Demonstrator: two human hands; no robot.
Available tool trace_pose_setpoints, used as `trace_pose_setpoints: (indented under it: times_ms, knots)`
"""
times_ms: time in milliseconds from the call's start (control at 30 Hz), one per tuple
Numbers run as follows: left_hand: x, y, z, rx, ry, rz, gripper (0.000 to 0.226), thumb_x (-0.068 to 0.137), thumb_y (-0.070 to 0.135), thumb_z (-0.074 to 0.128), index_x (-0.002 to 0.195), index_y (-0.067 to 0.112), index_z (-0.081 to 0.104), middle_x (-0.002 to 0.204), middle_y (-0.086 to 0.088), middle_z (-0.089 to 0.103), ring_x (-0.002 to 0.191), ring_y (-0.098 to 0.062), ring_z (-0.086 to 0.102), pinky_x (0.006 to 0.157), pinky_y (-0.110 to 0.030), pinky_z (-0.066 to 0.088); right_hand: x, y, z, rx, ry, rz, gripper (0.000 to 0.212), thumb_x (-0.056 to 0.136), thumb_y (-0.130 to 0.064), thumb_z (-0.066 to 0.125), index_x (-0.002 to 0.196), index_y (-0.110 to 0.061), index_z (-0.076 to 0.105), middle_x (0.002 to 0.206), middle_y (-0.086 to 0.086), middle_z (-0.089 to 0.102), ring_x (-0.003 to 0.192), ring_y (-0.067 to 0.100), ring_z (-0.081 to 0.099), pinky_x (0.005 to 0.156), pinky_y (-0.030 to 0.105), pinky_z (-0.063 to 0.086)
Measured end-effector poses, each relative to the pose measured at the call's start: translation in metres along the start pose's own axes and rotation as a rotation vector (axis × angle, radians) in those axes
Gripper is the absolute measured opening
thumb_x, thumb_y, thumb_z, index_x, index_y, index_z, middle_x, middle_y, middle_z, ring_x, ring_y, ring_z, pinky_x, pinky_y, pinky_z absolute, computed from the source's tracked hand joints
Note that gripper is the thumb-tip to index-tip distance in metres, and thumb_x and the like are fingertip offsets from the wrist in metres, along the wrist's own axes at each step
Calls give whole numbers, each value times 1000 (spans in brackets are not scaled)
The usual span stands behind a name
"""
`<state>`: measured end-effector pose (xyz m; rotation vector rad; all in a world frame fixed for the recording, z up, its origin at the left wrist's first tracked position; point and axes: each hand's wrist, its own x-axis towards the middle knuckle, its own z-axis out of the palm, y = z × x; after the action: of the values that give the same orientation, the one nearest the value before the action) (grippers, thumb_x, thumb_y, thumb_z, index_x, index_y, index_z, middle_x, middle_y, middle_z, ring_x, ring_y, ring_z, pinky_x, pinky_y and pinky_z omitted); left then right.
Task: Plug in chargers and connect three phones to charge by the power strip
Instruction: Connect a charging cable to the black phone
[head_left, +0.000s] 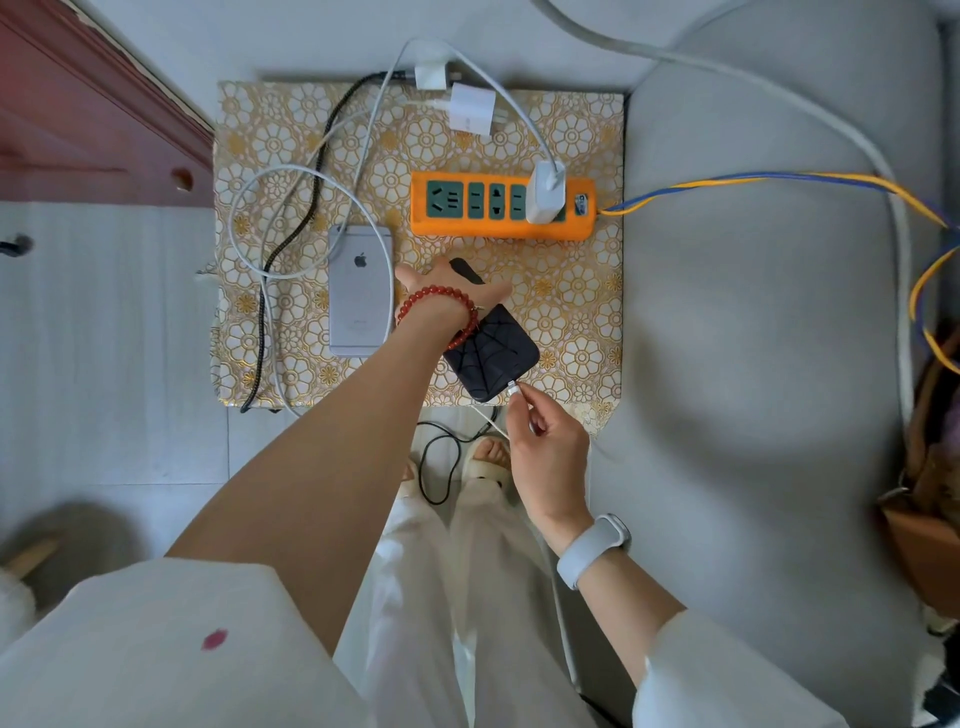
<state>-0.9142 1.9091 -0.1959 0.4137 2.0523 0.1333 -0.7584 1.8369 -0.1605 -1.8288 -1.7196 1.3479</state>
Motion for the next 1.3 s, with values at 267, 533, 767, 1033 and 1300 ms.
trace_pose_setpoints:
  times_ms: [267,533,767,1033,1300]
  knots:
    - [-2,-2,4,0,33,17,84,68,55,57,137,18,25,139,-13,16,116,-42,42,80,-42,44,11,1,-7,-106,-92,50,21,90,-17,50,84,-8,68,61,-5,58,58,7,48,52,20,33]
    - [-9,-1,4,23,41,25,87,70,54,56,140,20,18,141,-14,13,113,-45,45,87,-45,47,11,3,-5,104,-101,109,26,88,-8,51,65,3,57,49,-2,40,48,8,30,51,21,27]
    - [-14,0,9,37,124,32,78,72,58,50,135,19,26,133,-15,25,108,-45,48,82,-45,46,19,-1,-6,220,-60,174,25,88,-9,54,64,-15,59,47,-10,41,42,1,36,44,8,31]
    - [-12,1,6,93,144,14,81,67,65,51,132,19,33,129,-14,32,106,-41,50,77,-42,44,22,-5,-9,160,-111,142,23,88,-14,54,66,-22,58,48,-14,45,44,-1,40,47,10,33]
    - [-12,-1,11,98,187,27,82,67,62,53,132,17,31,129,-15,31,104,-42,51,71,-38,39,21,-8,-8,138,-195,259,38,87,-15,51,51,-24,45,32,-9,43,38,5,38,52,23,34]
